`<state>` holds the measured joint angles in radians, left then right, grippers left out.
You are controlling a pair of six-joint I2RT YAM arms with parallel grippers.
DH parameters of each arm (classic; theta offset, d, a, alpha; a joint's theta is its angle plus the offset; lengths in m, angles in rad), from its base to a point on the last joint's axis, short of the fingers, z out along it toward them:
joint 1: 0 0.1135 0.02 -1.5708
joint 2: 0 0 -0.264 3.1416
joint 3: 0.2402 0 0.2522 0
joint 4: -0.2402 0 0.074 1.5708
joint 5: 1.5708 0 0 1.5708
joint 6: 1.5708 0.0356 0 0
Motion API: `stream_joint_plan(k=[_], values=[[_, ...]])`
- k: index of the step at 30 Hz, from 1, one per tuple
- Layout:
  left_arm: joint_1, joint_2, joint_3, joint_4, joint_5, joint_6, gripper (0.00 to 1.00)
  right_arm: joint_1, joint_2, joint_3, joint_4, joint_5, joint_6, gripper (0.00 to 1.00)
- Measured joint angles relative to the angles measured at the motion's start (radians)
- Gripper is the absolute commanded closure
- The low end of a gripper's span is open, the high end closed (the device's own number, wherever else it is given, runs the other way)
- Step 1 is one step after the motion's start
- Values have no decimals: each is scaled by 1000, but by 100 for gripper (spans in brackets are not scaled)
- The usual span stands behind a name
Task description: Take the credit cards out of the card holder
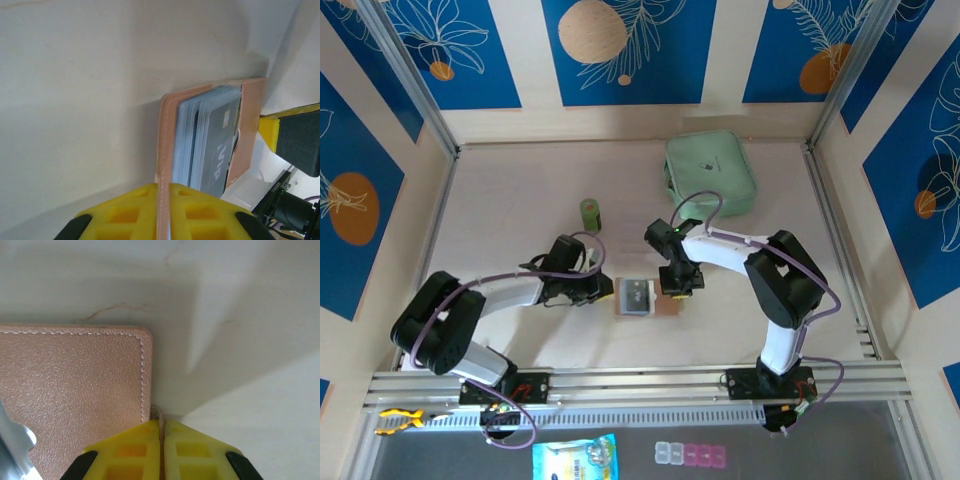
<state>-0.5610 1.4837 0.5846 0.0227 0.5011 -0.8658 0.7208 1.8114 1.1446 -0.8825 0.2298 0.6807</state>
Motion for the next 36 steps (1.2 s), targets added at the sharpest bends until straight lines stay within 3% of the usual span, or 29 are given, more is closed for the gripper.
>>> stream_joint_plan(k=[4, 20, 36], values=[[-1, 18, 0, 0, -10, -1, 91, 17, 18, 24, 3, 4, 0, 89], [0, 78, 21, -24, -15, 19, 96, 53, 52, 51, -39, 98, 55, 61], [-3, 83, 40, -58, -23, 56, 97, -5, -56, -8, -51, 109, 79, 53]])
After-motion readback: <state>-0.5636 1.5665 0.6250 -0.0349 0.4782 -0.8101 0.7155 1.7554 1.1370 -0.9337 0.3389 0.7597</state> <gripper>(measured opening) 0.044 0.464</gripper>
